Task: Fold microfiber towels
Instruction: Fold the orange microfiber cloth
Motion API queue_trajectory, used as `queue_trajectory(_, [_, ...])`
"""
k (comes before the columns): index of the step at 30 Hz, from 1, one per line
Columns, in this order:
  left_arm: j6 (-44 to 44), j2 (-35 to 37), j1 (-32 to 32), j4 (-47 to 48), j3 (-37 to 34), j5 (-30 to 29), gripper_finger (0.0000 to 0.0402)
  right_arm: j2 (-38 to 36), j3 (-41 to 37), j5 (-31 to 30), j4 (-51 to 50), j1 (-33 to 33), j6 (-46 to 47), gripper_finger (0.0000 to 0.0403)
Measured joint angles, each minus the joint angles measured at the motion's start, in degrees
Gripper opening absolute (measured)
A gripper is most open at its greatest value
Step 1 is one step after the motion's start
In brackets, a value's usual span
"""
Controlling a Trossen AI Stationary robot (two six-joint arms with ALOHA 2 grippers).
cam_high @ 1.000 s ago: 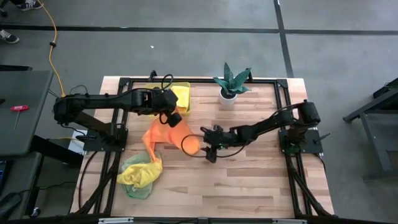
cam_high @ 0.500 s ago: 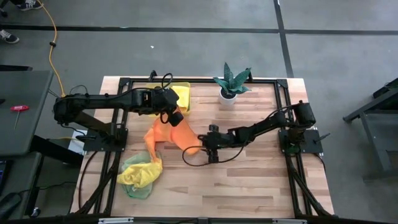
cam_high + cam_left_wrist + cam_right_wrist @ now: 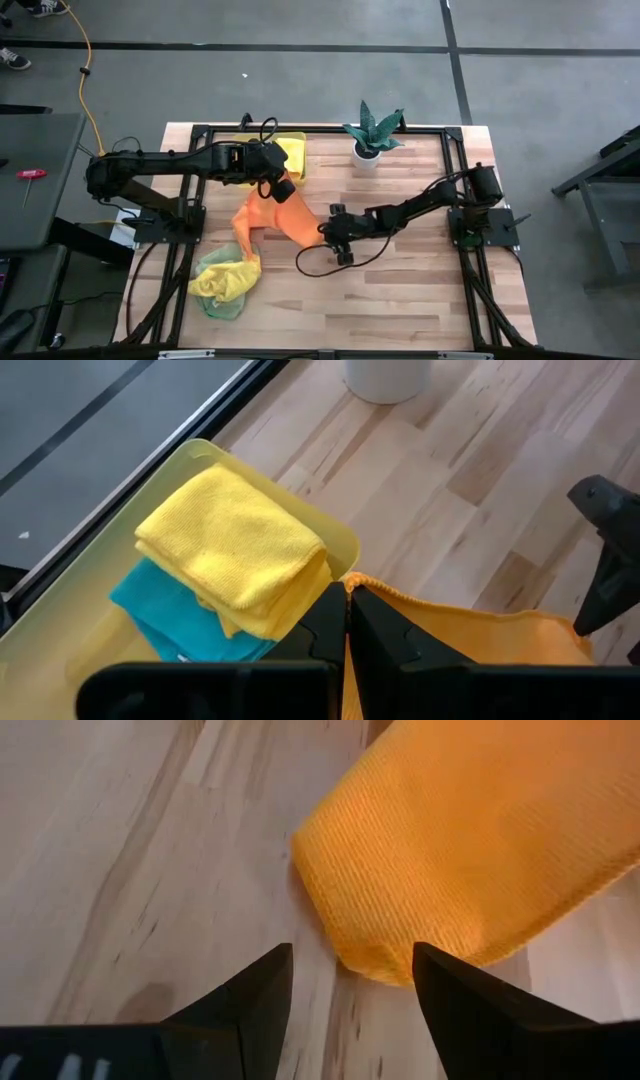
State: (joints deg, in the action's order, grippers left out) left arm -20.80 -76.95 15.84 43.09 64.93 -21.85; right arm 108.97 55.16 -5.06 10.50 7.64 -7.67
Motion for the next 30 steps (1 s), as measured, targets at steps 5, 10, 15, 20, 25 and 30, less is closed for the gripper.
queue_trajectory(5, [-0.02, 0.0, 0.0, -0.12, 0.0, 0.0, 0.0, 0.02, 0.0, -0.54, 0.21, -0.36, -0.32, 0.02])
queue_trajectory(10, [-0.02, 0.0, 0.0, -0.17, 0.0, -0.39, 0.0, 2.11, 0.0, 0.85, 0.64, -0.55, -0.2, 0.02])
queue_trajectory(15, [-0.02, 0.0, 0.0, -0.17, 0.0, -0.42, 0.0, 2.49, 0.0, 0.98, 1.64, -0.55, 0.09, 0.0194])
queue_trajectory(20, [-0.02, 0.0, 0.0, -0.15, 0.0, -0.42, 0.0, 2.49, 0.0, 0.96, 1.56, -0.66, 0.01, 0.0154])
queue_trajectory(25, [-0.02, 0.0, 0.0, -0.13, 0.0, -0.68, 0.0, 2.49, 0.0, 0.96, 1.37, -0.66, 0.07, 0.0095])
queue_trajectory(30, [-0.02, 0.0, -0.02, -0.11, 0.0, -0.7, 0.0, 2.49, 0.0, 0.98, -0.46, -0.66, 0.15, 0.0048])
